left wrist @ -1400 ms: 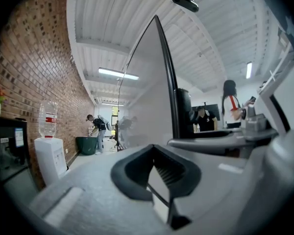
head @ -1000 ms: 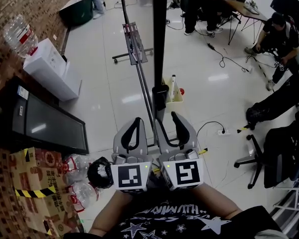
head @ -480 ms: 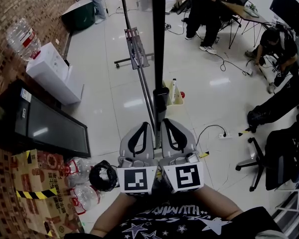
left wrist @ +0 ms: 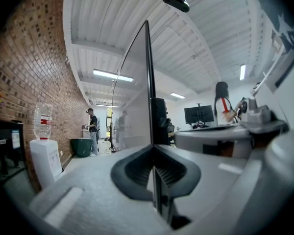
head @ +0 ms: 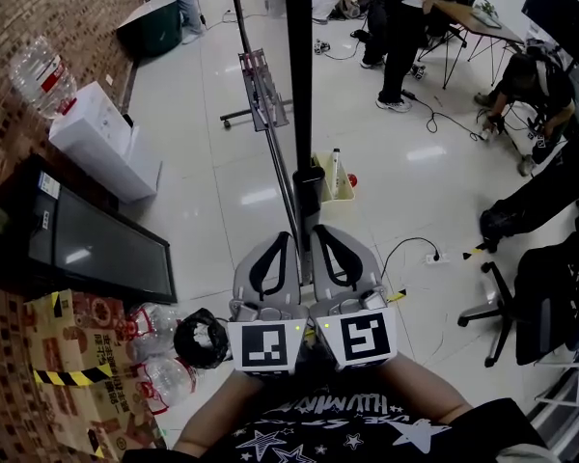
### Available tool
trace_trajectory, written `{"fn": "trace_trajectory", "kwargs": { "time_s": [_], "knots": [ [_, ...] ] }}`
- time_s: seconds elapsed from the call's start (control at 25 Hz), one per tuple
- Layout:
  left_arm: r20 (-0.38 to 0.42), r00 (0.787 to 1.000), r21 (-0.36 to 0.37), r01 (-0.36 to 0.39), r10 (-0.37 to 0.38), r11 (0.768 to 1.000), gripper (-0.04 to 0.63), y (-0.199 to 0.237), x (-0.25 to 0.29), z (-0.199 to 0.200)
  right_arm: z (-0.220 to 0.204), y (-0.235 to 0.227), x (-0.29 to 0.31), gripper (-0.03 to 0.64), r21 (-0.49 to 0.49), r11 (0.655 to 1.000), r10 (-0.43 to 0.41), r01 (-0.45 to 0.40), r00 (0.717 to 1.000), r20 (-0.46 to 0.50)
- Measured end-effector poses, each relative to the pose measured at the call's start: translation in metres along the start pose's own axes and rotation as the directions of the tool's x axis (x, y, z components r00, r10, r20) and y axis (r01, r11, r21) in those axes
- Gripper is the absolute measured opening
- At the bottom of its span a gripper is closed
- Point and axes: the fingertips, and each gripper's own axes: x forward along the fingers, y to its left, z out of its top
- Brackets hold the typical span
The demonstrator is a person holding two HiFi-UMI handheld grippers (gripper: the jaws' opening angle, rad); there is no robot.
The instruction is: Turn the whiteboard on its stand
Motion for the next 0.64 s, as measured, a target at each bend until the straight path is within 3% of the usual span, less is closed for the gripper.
{"fn": "trace_trajectory", "kwargs": {
  "time_s": [0.64],
  "knots": [
    [-0.004, 1.000, -0.001, -0.005, 0.005, 1.000, 0.006, -0.0009, 0.0016, -0.0010, -0.0010, -0.0014, 0.0005, 0.009, -0.010, 1.000, 0.012, -0.012, 1.000, -0.004]
  ]
}}
